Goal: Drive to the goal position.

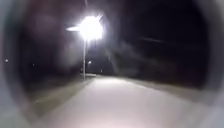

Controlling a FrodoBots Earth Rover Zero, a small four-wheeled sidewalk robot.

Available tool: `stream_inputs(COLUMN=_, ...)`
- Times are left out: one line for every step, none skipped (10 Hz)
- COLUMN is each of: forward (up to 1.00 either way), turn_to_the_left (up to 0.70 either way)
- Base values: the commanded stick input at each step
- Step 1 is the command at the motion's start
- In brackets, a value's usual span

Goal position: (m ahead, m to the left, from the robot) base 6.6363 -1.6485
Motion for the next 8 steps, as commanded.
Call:
stream_inputs(forward=0.70, turn_to_the_left=0.00)
stream_inputs(forward=0.70, turn_to_the_left=0.00)
stream_inputs(forward=0.70, turn_to_the_left=0.00)
stream_inputs(forward=0.70, turn_to_the_left=0.00)
stream_inputs(forward=0.60, turn_to_the_left=0.00)
stream_inputs(forward=0.70, turn_to_the_left=0.00)
stream_inputs(forward=0.70, turn_to_the_left=0.00)
stream_inputs(forward=0.70, turn_to_the_left=0.00)
